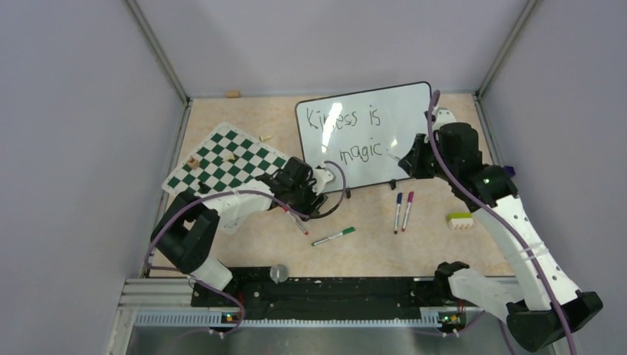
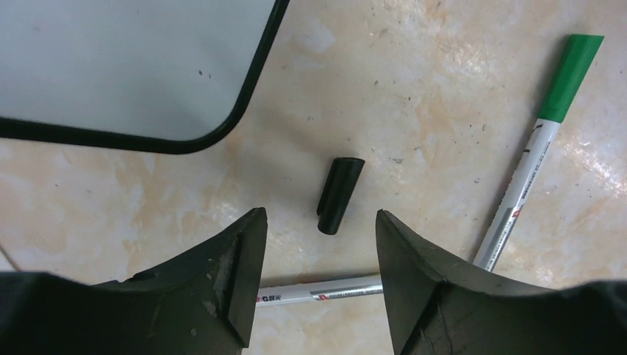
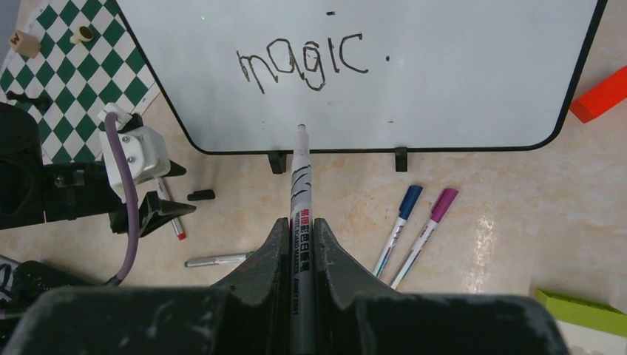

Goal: Write a sentence on the whiteboard
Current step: Close the whiteboard marker at the center of the board.

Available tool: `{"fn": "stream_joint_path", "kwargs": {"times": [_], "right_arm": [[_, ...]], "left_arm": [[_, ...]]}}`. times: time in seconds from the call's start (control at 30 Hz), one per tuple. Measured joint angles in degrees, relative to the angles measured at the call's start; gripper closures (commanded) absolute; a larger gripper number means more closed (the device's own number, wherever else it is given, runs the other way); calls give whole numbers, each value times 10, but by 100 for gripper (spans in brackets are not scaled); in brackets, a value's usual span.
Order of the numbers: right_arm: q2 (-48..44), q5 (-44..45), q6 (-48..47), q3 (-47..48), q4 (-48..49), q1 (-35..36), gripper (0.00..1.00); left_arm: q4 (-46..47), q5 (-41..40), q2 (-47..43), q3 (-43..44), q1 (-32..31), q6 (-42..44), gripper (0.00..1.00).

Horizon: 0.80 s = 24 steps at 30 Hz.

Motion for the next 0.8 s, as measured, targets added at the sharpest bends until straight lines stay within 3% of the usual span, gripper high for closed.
{"fn": "stream_joint_path", "kwargs": {"times": [0.5,0.8], "right_arm": [[-20,32,2,0,-12,0,100],[2,34,-8,16,-16,0,100]], "left_arm": [[-18,-18,42,29,-28,36,48],[-56,-39,108,100,-38,35,91]]}}
